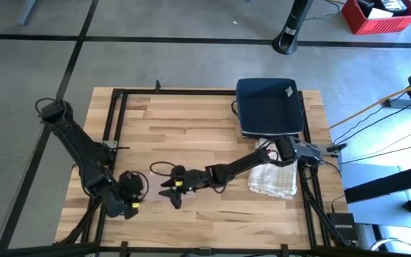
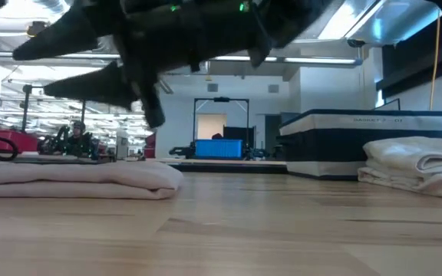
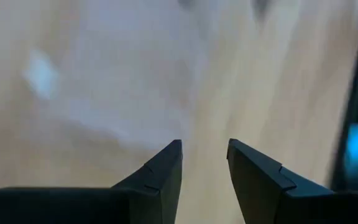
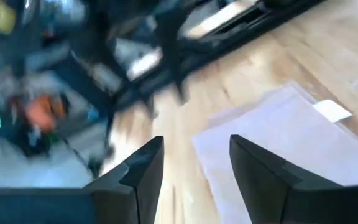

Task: Fold towel
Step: Fold the light brown towel, then stack the light brown towel on the white plaid towel

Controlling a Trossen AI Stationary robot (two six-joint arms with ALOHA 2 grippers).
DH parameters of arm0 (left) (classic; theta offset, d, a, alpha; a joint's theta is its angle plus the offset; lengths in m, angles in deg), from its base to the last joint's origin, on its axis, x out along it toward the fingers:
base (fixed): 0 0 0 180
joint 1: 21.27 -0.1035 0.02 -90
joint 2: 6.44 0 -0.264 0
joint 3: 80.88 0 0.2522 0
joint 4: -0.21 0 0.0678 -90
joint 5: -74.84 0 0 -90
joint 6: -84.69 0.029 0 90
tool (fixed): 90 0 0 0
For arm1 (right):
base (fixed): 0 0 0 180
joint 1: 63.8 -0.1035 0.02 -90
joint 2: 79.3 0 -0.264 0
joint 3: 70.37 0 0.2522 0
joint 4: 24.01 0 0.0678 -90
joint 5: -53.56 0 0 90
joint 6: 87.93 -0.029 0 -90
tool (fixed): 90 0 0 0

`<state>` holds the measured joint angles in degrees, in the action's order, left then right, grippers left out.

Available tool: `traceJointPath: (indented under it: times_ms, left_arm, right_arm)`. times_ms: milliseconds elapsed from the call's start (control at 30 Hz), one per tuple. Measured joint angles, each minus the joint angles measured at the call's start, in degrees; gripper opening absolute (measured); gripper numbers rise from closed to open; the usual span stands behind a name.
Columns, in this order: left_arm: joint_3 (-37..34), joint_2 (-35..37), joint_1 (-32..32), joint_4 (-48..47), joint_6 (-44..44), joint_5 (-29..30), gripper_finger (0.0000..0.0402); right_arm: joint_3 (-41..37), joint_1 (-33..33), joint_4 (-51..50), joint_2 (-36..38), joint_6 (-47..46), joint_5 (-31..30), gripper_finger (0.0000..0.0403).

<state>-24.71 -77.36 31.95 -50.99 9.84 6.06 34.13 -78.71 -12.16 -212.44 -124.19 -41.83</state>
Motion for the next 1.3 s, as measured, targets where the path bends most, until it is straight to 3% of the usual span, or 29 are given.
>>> traceJointPath:
  times_ms: [100, 167, 333, 633, 733, 900, 1100, 1300]
  left_arm:
    - [-1.0, 0.2, 0.0, 1.5, 2.3, 13.9, 0.0123]
    - [-2.7, -0.9, -0.9, 3.8, 3.3, 17.5, 0.0123]
    - [-8.1, -6.0, -3.9, 10.1, 3.0, 17.4, 0.0123]
    - [-9.2, -13.2, -6.0, 14.0, 0.5, 7.7, 0.0123]
    - [-8.6, -13.0, -6.0, 14.3, 0.5, 6.5, 0.0123]
    - [-7.5, -11.5, -6.9, 14.4, 3.2, 7.6, 0.0123]
    - [-7.6, -12.2, -6.7, 14.4, 3.7, 11.2, 0.0123]
    - [-7.6, -12.3, -6.7, 16.9, 6.1, 12.3, 0.0123]
  right_arm:
    - [0.0, 0.0, -9.0, 2.7, 8.6, 3.0, 0.0184]
    - [0.1, -0.1, -16.3, 3.5, 14.0, 2.6, 0.0183]
    - [-0.1, -0.6, -27.4, 3.3, 16.7, 1.3, 0.0183]
    - [-0.1, -0.4, -35.4, 3.8, 17.5, 1.5, 0.0183]
    - [-0.1, -0.4, -41.7, 7.7, 17.7, 3.1, 0.0183]
    - [-1.5, -0.9, -54.7, 15.6, 14.6, 0.1, 0.0184]
    - [-7.8, -0.8, -50.1, 18.0, 1.8, 0.0, 0.0194]
    - [-15.7, 0.7, -34.6, 16.5, -12.5, 0.0, 0.0258]
